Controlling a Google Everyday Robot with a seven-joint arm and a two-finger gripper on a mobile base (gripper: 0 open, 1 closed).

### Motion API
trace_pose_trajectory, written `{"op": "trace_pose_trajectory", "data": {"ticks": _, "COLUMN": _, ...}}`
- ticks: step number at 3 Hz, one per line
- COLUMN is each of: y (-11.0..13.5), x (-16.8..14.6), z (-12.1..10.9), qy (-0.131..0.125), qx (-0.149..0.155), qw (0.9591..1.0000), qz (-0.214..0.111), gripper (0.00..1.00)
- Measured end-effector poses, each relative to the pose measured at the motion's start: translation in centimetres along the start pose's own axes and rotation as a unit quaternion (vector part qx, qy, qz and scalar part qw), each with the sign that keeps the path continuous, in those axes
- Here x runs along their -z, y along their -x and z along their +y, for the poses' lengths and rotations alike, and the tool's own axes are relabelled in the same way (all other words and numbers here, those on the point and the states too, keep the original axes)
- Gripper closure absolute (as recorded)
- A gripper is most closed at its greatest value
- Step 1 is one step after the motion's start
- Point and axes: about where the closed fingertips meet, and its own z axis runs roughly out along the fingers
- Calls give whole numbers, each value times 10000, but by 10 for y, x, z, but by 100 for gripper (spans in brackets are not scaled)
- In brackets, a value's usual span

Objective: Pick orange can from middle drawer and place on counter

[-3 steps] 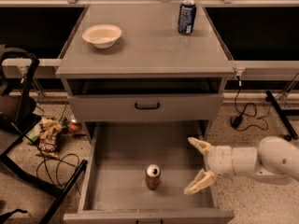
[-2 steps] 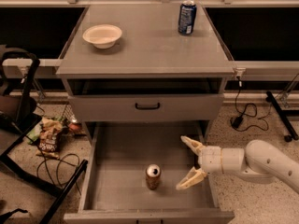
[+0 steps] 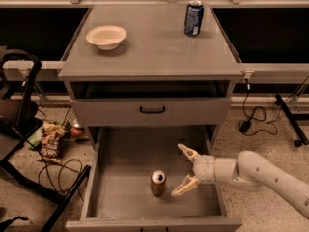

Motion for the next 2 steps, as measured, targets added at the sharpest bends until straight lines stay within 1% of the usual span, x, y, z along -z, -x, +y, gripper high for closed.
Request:
{"op": "trace_pose_trajectory", "data": {"ticks": 1, "y": -8, "x": -23, "z": -4, "qy": 1, "qx": 37, "qw": 10000, "qz": 82, "gripper": 0}}
{"op": "trace_pose_trajectory", "data": {"ticks": 2, "y": -20, "x": -62, "z": 2, "qy": 143, "qx": -5, "qw": 9998, "qz": 159, "gripper": 0}}
